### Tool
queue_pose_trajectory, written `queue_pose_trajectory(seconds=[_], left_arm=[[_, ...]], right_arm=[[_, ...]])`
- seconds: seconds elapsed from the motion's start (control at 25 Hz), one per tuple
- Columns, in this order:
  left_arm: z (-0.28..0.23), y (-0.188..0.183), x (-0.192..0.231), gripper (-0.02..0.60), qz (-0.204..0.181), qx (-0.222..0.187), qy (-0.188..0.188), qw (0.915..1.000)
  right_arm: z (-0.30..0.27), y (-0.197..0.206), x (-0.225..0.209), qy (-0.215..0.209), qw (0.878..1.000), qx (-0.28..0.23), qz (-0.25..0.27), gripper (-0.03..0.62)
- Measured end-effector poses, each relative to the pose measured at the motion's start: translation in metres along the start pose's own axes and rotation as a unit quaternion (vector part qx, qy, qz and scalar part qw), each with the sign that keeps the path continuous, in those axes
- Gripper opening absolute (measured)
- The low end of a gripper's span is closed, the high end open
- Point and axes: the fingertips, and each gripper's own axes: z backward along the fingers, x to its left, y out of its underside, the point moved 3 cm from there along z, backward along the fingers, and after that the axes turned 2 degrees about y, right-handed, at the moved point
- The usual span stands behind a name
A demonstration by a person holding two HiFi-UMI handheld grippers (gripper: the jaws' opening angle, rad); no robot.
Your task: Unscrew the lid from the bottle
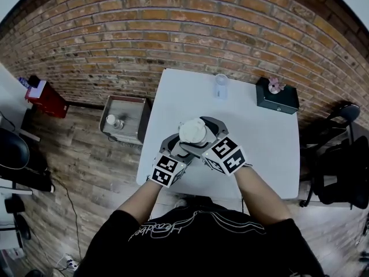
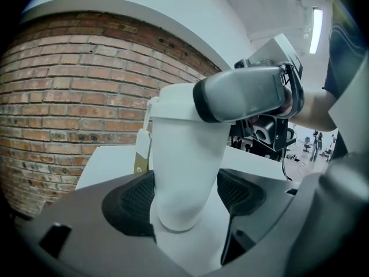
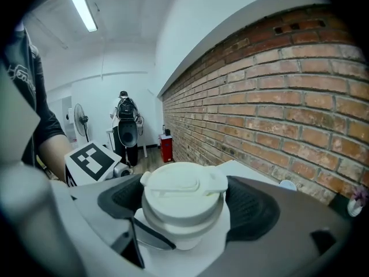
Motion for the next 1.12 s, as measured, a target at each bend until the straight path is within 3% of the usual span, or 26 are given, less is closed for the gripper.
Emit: queue_pose_trajectory(seconds=[0.48, 0.88, 1.12], left_arm=[[0.0, 0.001, 0.0, 0.356, -0.001, 0.001, 0.001, 1.0], [0.0, 0.005, 0.003, 0.357, 0.012, 0.018, 0.017, 0.9996], [0.01, 0.005, 0.005, 0.359, 0.024, 0.014, 0.01, 0.9996]], right_arm=[[0.002, -0.003, -0.002, -0.012, 1.0, -0.021, -0.009, 0.431], [0.023, -0.036, -0.01, -0.006, 0.997, -0.057, -0.053, 0.43], [0.043, -0.063, -0.01, 0.004, 0.995, -0.08, -0.052, 0.428]])
